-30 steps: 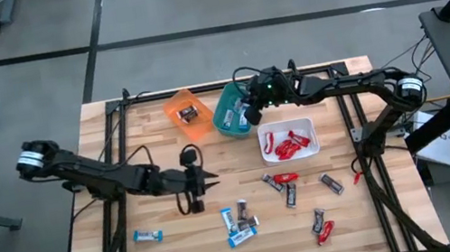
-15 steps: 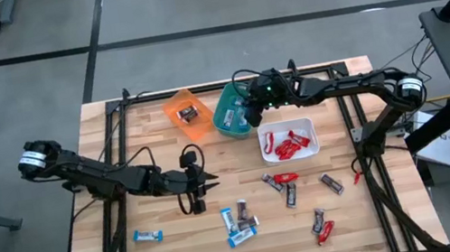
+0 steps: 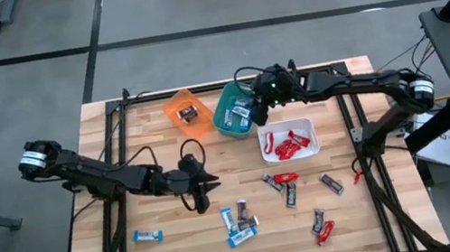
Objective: Sort candy
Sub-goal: Put the brown chocolate bar into the orange bin
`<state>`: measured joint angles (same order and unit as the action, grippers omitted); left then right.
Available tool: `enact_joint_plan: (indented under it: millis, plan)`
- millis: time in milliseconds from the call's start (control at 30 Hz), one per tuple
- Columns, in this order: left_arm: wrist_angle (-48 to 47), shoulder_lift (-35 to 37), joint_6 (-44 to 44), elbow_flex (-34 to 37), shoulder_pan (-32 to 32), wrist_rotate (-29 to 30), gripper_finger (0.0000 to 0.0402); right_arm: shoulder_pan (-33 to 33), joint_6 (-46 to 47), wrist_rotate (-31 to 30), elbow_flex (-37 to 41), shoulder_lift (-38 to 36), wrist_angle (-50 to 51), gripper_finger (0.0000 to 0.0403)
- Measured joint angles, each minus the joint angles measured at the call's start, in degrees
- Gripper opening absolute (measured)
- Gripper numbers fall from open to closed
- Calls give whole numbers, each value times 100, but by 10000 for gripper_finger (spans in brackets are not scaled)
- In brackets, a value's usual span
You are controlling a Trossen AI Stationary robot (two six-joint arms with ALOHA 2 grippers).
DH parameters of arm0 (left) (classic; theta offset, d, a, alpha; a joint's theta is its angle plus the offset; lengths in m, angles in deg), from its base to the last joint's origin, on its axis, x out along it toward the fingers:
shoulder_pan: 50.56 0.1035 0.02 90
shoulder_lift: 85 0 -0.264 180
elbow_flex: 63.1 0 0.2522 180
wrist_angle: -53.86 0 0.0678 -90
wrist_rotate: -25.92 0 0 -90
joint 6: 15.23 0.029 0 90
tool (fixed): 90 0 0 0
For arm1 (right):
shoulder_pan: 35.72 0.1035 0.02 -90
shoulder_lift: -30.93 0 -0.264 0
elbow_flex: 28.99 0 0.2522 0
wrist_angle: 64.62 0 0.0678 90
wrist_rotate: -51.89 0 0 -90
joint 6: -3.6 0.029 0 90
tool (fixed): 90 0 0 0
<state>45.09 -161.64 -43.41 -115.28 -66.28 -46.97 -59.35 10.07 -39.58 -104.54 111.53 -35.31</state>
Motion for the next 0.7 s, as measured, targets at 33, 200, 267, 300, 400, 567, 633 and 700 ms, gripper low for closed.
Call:
enact_joint_plan:
  millis: [33,200,267,300,400,567,633,700]
  plan:
    - [-105,-4,-197,-35,-18,-45,75,97,17,4,-42,-84,223,163]
    - [-496,-262,-1036,-405,-137,-408,97,754,263,2,-251,-513,1181,146]
    - [-808,-475,-1287,-698,-160,-550,108,1070,410,2,-297,-648,1468,140]
    - [-1002,-607,-1394,-842,-180,-646,114,1228,480,-1,-319,-705,1583,138]
    - [-1732,-1092,-1815,-1366,-288,-768,137,1666,741,1,-364,-882,1754,135]
    - [-2703,-1900,-2212,-2253,-497,-770,186,2231,1167,-3,-373,-1131,1812,140]
    - [-2759,-2175,-2256,-2568,-572,-762,205,2393,1314,-1,-373,-1202,1909,142]
    - [-2805,-2425,-2273,-2870,-627,-749,222,2505,1399,-3,-373,-1265,1968,145]
